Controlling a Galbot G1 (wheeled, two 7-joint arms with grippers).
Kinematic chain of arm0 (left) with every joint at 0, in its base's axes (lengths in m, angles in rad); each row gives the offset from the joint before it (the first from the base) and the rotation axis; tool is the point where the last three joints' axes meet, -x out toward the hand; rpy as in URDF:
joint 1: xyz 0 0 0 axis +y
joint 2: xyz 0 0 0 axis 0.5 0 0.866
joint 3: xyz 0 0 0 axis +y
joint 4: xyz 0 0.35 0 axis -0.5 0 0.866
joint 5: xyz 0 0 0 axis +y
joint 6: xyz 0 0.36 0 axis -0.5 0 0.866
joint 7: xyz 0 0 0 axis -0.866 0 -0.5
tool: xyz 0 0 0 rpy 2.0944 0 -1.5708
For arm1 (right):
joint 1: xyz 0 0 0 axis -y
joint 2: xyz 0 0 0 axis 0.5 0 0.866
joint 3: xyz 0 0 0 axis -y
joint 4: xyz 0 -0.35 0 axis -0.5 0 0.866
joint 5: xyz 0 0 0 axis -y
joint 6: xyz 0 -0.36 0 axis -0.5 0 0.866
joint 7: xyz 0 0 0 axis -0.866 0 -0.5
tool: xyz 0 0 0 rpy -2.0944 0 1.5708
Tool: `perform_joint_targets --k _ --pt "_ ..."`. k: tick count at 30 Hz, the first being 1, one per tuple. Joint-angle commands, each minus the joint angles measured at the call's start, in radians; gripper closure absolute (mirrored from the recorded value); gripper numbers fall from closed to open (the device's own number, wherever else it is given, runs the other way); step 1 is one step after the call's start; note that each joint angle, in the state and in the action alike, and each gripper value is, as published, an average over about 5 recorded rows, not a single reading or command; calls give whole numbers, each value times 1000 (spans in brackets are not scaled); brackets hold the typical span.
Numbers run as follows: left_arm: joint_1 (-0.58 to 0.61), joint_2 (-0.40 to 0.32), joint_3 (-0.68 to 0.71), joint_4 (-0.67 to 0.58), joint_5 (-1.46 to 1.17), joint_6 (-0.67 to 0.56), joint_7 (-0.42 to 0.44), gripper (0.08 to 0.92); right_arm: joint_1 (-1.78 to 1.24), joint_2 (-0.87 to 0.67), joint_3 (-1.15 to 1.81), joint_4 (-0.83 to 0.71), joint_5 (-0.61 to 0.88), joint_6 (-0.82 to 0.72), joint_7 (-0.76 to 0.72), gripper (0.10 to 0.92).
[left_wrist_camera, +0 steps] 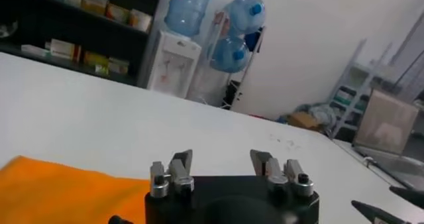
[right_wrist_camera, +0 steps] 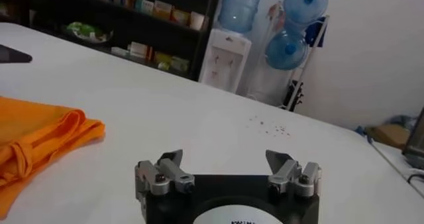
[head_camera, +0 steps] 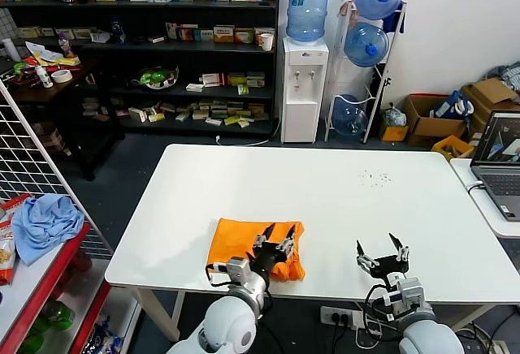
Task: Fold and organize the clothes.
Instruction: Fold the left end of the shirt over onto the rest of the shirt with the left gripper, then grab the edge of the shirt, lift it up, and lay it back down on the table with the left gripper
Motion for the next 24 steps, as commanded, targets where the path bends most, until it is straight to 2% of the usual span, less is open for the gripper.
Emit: perform_joint_targets --k 1,6,12,24 --pt "95 225 -171 -74 -31 -42 36 290 3 -4 -4 1 2 0 -7 203" --pt "158 296 -260 -67 -75 69 81 188 -3 -10 -6 1 4 0 -17 203" --pt "176 321 -329 -61 -169 223 128 177 -22 -21 0 4 5 2 -30 203" --pt "89 270 -311 66 -262 267 213 177 -61 -31 18 15 2 10 -38 203"
